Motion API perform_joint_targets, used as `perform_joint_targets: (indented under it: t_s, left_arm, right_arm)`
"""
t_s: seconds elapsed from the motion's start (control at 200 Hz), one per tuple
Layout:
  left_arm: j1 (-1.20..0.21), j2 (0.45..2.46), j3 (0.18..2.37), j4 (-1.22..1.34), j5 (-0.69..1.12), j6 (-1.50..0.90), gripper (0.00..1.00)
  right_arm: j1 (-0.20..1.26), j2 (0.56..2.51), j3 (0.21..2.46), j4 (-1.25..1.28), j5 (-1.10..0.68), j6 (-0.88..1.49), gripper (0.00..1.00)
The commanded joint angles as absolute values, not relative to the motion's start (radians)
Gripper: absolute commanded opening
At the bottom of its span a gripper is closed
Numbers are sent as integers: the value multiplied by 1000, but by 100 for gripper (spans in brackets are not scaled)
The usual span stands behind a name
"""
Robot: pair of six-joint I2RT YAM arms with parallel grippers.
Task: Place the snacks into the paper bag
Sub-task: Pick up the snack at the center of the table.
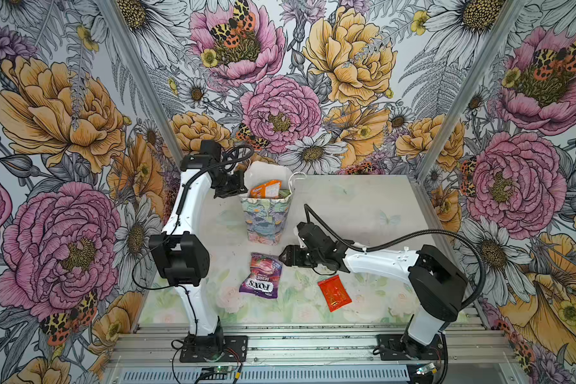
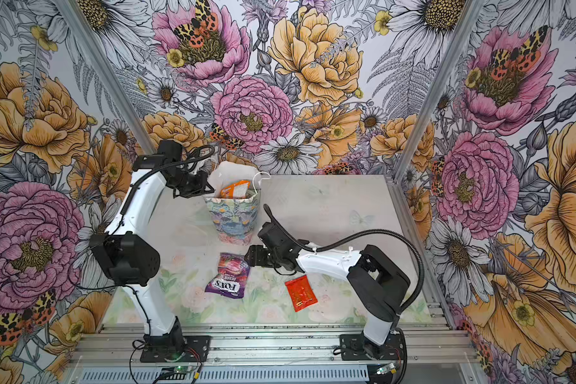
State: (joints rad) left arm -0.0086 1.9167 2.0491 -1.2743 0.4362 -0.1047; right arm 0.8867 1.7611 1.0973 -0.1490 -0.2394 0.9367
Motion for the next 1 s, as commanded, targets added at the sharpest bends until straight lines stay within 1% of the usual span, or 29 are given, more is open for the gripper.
perform_joint_targets:
  t_s: [0.0,0.32,0.625,0.876,0.996]
  left_arm:
    - [3,1871,2048,-1246,482,-110,0]
    - [2,1869,2046,-1245,485,-112,0]
    - [5,1873,2047,-1244,488,-112,0]
    - [8,1873,2046,-1244,489,-110,0]
    - [9,1873,2046,-1245,489,-111,0]
  right_arm:
    - [877,1818,1141,-89,-303,983,71]
    - [861,1923,1157,-19,-396,1059,70]
    - [854,1986,1190,24,-434,1118,64]
    - [853,2024,1199,77,-434,1181,49]
    - [853,2023,1202,81,-418,1188,40]
